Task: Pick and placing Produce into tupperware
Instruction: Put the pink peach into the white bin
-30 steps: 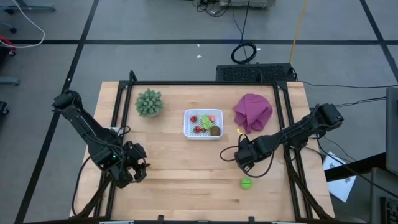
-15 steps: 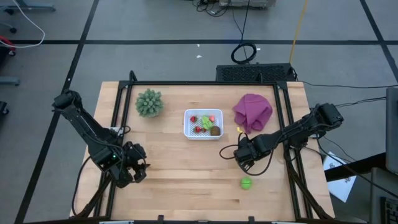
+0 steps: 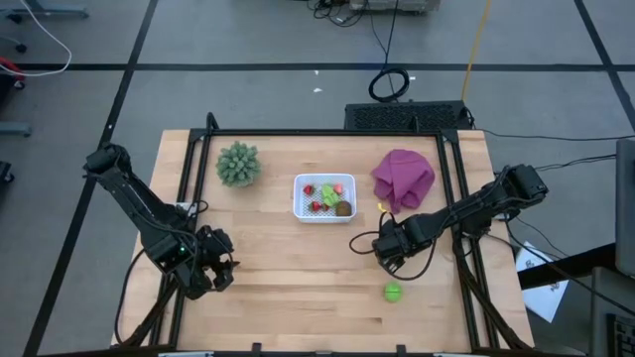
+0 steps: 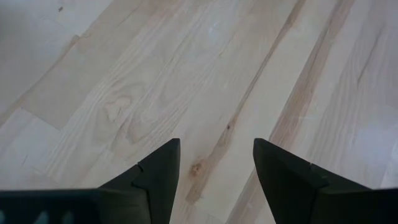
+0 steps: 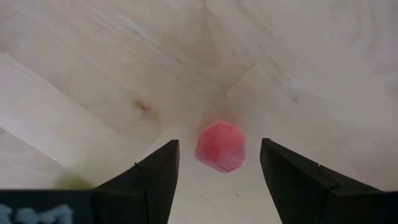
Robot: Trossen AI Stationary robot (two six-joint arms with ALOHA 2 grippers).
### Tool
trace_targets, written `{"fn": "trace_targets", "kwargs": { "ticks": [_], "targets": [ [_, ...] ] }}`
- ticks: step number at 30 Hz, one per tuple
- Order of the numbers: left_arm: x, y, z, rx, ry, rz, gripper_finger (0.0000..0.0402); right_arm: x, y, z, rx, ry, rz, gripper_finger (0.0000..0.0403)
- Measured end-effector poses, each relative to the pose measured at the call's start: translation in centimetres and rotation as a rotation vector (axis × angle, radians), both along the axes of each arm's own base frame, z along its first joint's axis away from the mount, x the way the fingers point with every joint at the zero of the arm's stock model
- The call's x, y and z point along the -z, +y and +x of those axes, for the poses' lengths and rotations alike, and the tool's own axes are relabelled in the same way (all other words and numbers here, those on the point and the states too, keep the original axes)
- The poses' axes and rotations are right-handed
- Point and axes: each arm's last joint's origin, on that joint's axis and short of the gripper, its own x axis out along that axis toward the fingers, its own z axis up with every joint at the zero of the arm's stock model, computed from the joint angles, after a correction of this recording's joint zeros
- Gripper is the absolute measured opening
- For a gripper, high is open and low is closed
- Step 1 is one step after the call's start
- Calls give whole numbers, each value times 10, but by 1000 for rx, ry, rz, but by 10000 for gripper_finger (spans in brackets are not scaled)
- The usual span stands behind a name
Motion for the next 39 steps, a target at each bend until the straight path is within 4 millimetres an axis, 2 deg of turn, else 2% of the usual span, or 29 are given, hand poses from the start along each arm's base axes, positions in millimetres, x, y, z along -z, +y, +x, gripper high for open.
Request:
{"fn": "trace_targets", "kwargs": {
  "ticks": [4, 11, 18, 31, 39],
  "targets": [
    [0, 0, 0, 0, 0, 0, 207, 3, 0, -2, 12, 3, -1, 215],
    [0, 0, 0, 0, 0, -1, 207, 20, -3, -11, 33, 14, 25, 215],
    [0, 0, 0, -5, 0, -4, 207, 22, -3, -12, 25, 17, 23, 212],
    [0, 0, 0, -7, -1, -5, 207, 22, -2, -8, -1, -20, 36, 133],
    [0, 0, 0, -6, -1, -5, 207, 15, -4, 0, -10, -53, 47, 122]
  ]
}}
